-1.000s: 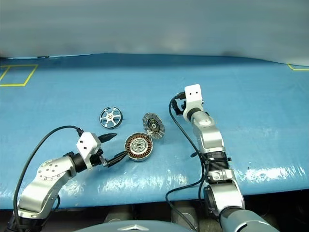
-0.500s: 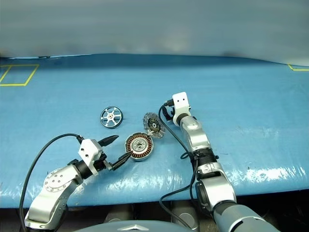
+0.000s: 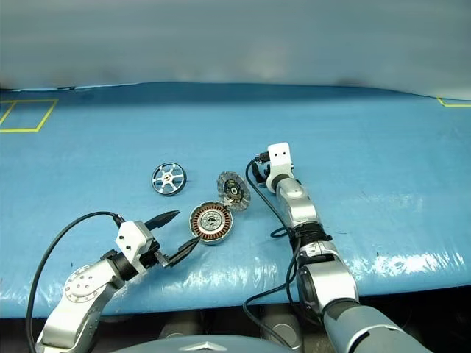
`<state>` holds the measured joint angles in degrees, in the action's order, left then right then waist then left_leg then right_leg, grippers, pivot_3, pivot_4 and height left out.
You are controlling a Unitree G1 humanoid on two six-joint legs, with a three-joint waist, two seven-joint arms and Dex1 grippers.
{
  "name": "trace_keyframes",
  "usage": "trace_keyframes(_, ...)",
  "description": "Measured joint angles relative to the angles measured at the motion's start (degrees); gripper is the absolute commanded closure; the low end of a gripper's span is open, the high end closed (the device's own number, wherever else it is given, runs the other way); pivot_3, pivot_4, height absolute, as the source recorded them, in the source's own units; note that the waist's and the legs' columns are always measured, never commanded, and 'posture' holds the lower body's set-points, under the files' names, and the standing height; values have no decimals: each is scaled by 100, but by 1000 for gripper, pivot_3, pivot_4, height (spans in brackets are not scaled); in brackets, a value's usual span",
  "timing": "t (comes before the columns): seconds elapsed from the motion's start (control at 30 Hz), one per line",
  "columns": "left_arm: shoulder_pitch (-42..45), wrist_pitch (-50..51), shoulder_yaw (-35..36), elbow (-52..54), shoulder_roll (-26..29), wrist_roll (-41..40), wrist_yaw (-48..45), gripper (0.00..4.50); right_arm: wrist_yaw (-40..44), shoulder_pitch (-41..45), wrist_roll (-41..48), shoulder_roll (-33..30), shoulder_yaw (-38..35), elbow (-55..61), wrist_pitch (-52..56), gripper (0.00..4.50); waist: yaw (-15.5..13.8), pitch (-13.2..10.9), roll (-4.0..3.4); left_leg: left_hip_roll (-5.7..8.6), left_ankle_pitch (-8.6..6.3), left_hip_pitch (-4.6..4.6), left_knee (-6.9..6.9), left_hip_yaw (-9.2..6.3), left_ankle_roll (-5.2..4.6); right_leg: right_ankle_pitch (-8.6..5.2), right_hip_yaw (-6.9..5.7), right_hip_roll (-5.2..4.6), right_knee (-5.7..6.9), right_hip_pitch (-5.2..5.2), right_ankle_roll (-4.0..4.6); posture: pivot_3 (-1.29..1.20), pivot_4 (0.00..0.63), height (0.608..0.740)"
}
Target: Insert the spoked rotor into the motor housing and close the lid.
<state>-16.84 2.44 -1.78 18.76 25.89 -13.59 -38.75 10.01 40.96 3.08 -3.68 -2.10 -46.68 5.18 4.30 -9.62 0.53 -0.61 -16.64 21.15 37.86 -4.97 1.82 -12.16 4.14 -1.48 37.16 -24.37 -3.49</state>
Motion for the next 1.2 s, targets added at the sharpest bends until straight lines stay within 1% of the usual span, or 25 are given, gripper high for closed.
trace_keyframes(0.07,-3,-33,-4,-25,-1,1,1,0,-3,45,-5,6,1,-96,-30,1198,7,0,0,0,0,-7,0,0,0,1,0,1,2,6,1,0,150,740)
trace_keyframes(0.23,-6,-72,-6,-58,-8,1,1,0,-22,99,-56,7,5,-347,-217,2900,30,0,0,-1,0,-48,-2,0,-1,0,1,3,-2,48,2,0,150,740)
trace_keyframes(0.3,-6,-89,-6,-59,-29,1,0,0,-35,110,-75,7,9,-404,-247,3532,36,0,0,-1,-1,-62,-2,-1,-1,0,1,3,-6,63,2,0,150,740)
trace_keyframes(0.33,-6,-99,-10,-63,-45,2,-2,0,-41,121,-84,8,16,-442,-273,3780,38,0,0,-1,0,-64,-1,-1,-1,0,1,4,-8,66,2,0,150,740)
trace_keyframes(0.53,-2,-158,-58,-110,-50,1,-8,0,-78,73,-127,0,51,-432,-328,3789,45,2,0,-2,0,-65,-1,-3,-1,0,1,5,-8,68,1,0,150,740)
trace_keyframes(0.67,14,-173,-62,-134,-53,1,-6,0,-228,-325,-193,-7,112,196,-143,3789,15,9,-2,-1,-1,-64,-2,-6,-2,0,0,4,-10,70,1,0,150,740)
trace_keyframes(0.77,21,-180,-64,-181,-63,0,-4,0,-402,-1063,-284,-2,200,1323,228,3789,-31,32,-6,-1,-2,-62,-4,-12,-4,-1,-3,4,-14,73,1,0,150,740)
trace_keyframes(0.87,21,-183,-57,-228,-69,-1,-3,0,-555,-1988,-338,33,311,2659,765,3789,-63,61,-21,-1,-3,-62,-5,-13,-5,-3,-4,4,-19,75,0,0,150,740)
trace_keyframes(0.97,45,-186,-60,-247,-71,-2,-6,0,-648,-2922,-365,124,444,4023,1373,3789,-75,76,-20,-2,-3,-65,-4,-13,-5,-19,-4,5,-19,78,-12,0,150,740)
trace_keyframes(1.03,80,-186,-61,-256,-65,-4,-12,0,-662,-3375,-364,144,527,4668,1713,3789,-77,79,-18,-2,-3,-66,-3,-12,-5,-41,-3,5,-20,79,1,0,150,740)
trace_keyframes(1.2,202,-172,-50,-279,-28,-12,-60,0,-647,-4480,-329,138,704,6211,2568,3789,-89,83,-14,-4,-2,-68,-2,-12,-4,-46,-4,6,-20,80,3,0,150,740)
